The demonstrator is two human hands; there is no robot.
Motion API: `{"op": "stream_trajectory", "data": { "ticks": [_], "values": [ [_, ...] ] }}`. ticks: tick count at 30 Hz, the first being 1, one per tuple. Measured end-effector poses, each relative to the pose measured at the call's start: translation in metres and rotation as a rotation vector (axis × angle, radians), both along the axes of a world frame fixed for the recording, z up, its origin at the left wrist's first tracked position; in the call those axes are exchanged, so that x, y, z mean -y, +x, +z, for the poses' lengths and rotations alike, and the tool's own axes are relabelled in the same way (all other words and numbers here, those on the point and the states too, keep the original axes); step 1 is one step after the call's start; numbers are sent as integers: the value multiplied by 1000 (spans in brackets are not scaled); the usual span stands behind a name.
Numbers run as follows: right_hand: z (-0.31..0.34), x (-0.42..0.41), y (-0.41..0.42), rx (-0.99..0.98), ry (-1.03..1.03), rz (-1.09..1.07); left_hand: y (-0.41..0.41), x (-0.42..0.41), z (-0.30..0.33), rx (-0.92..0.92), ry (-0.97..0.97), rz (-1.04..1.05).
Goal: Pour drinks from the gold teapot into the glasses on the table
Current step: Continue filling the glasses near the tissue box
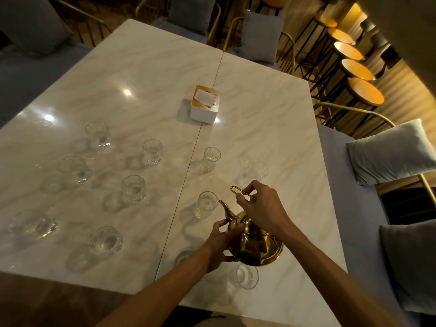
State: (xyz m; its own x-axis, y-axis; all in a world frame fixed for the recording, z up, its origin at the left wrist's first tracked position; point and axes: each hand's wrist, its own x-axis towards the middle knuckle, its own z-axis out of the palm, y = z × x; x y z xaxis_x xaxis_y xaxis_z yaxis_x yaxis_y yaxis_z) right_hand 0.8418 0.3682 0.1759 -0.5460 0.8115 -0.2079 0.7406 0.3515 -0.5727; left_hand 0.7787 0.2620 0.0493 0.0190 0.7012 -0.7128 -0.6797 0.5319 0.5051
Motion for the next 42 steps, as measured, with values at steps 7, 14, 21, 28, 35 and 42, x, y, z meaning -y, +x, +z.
{"op": "stream_trajectory", "data": {
  "ticks": [7, 14, 21, 28, 35, 42],
  "values": [
    [3, 7, 13, -80, -1, -71, -3, 2, 1, -68, 28, -2],
    [9, 11, 16, -188, -15, -110, -13, 4, 11, -159, 101, 30],
    [26, -9, 7, -310, -8, -107, -29, -20, 23, -252, 141, 66],
    [42, -54, -9, -377, 1, -115, -52, -73, 39, -298, 164, 98],
    [43, -106, -33, -345, -5, -65, -71, -123, 36, -258, 165, 121],
    [31, -143, -63, -253, -34, 4, -79, -152, 19, -187, 87, 127]
  ]
}}
